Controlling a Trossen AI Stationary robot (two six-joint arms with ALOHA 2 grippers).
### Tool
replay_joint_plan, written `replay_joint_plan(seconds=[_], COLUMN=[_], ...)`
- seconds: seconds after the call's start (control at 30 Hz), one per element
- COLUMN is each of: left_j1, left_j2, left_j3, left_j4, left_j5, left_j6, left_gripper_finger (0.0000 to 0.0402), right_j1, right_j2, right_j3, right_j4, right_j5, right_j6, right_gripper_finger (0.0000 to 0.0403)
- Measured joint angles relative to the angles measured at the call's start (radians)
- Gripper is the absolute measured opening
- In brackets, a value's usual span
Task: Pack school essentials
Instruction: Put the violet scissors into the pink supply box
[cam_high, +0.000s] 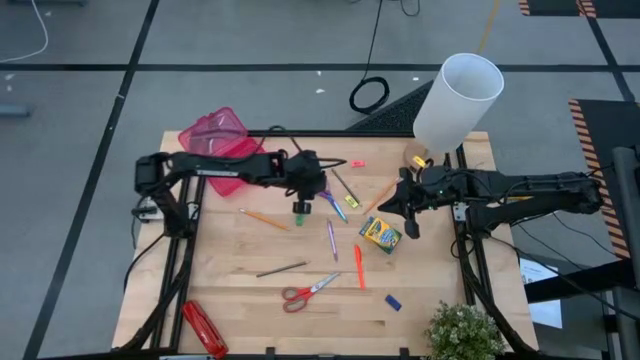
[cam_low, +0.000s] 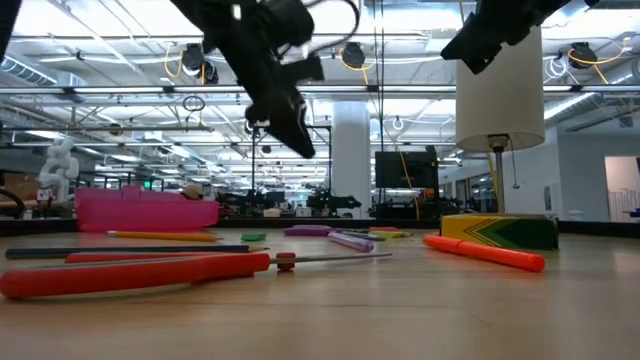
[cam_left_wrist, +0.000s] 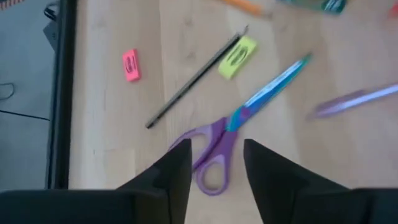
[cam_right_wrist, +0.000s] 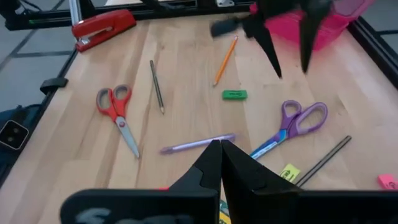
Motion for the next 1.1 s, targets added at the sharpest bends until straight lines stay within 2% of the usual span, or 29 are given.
replay_joint_plan(seconds=[0.33, 0.77, 1.1], left_j1=[0.068, 0.098, 0.124], left_j2=[0.140, 0.301, 0.318], left_j3=[0.035, 0.205, 0.205], left_j4=[0.017, -0.185, -0.181], left_j5=[0.030, 0.028, 0.029], left_j6=[0.103, 0.345, 0.445], left_gripper_finger=[0.0159, 0.0159, 0.0159], right_j1=[0.000, 0.000, 0.000], right_j2=[0.000, 0.000, 0.000], right_j3=[0.000, 0.000, 0.000], right_j4=[-0.049, -0.080, -0.103], right_j5=[0.000, -0.003, -0.003], right_j6=[-0.033, -0.051, -0.055], right_gripper_finger=[0.0000, 0.0000, 0.0000])
